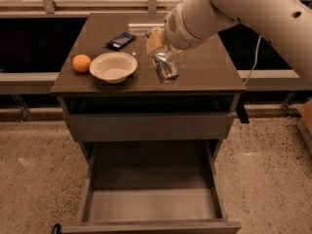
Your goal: Pick redbull can from middle drawer and place on counter
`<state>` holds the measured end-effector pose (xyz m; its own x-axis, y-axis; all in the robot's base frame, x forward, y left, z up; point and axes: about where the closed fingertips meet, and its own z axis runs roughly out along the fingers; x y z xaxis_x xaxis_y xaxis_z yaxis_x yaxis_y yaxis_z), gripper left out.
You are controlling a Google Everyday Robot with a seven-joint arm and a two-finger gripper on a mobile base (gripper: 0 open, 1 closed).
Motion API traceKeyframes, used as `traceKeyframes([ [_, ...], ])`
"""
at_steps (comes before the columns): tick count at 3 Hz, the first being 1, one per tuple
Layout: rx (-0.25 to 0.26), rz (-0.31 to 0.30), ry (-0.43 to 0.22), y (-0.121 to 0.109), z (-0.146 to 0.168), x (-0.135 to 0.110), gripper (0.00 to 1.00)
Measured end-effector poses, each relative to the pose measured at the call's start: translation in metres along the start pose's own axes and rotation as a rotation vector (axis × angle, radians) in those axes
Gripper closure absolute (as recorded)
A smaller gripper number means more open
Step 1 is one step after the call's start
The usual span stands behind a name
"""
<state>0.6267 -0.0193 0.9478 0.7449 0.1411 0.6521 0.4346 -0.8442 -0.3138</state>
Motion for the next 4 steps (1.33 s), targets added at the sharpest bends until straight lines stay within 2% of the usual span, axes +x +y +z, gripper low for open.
traceKeyframes([
  [1,-0.018,0.093,0.172,0.014,-0.013,0.038,1.00],
  [2,-0.040,0.228,0.252,0.060,-0.023,0.053,1.00],
  [3,-0.038,0.241,0.253,0.060,-0.023,0.054,1.00],
  [4,0.072,0.412,0.245,0.065,-0.010,0.048,1.00],
])
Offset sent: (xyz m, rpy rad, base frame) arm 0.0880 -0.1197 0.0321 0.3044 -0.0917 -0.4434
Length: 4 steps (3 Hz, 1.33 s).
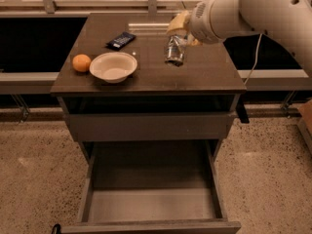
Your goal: Pick redbull can from middle drawer and place on counter
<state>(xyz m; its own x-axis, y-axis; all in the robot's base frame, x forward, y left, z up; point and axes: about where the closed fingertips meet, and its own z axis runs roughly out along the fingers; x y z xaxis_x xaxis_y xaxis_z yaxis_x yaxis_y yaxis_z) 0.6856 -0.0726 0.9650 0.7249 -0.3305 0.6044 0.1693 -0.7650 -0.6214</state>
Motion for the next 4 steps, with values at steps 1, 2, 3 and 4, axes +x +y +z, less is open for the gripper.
traceKeyframes([
  [1,0.088,0.225,0.014,0.006,0.004,0.001,1.00],
  [2,0.100,0.379,-0.007,0.012,0.008,0.002,1.00],
  [3,0.079,0.470,-0.052,0.019,0.014,-0.003,1.00],
  [4,0.049,0.553,-0.095,0.032,0.022,-0.015,1.00],
])
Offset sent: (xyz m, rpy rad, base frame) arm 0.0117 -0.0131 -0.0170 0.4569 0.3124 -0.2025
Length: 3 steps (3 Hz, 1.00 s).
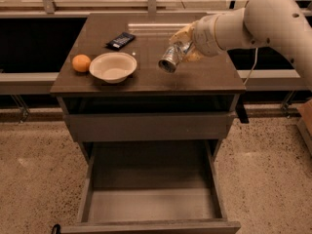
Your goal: Pick redbull can from middle drawer and place on counter
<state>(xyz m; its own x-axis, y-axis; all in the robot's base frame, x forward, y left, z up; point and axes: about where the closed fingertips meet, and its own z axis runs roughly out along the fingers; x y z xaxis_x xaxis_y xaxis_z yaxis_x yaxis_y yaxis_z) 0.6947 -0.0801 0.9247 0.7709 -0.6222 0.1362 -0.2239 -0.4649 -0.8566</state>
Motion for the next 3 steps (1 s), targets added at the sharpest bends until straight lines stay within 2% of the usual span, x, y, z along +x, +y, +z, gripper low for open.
traceKeyframes([
  [1,-0.033,0.074,-0.028,0.020,0.009,-0.004,1.00],
  [2,-0.059,0.116,-0.042,0.034,0.015,-0.007,1.00],
  [3,-0.059,0.115,-0.046,0.034,0.017,-0.008,0.82],
])
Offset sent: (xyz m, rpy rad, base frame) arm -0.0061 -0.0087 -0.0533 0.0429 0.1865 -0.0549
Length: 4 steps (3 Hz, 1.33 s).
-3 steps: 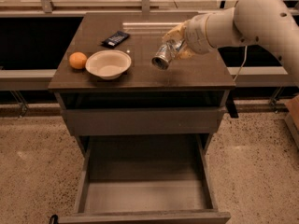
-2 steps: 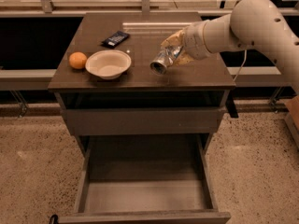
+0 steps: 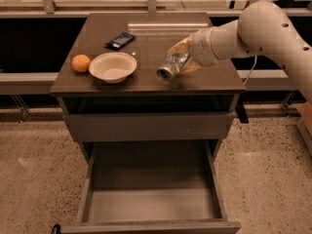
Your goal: Pick redbull can from middle drawer and place on counter
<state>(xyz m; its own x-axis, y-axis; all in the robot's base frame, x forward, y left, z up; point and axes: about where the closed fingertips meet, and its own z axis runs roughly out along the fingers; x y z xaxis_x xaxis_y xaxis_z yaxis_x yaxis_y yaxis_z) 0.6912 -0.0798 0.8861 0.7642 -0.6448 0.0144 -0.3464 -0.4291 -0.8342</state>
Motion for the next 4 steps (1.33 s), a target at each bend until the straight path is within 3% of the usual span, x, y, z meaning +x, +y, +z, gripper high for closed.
traceKeyframes([
  [3,-0.003,-0.001,-0.013,0.0008,0.0068,-0.0043,0.13],
  [4,-0.004,-0.002,-0.017,0.0010,0.0089,-0.0057,0.00],
])
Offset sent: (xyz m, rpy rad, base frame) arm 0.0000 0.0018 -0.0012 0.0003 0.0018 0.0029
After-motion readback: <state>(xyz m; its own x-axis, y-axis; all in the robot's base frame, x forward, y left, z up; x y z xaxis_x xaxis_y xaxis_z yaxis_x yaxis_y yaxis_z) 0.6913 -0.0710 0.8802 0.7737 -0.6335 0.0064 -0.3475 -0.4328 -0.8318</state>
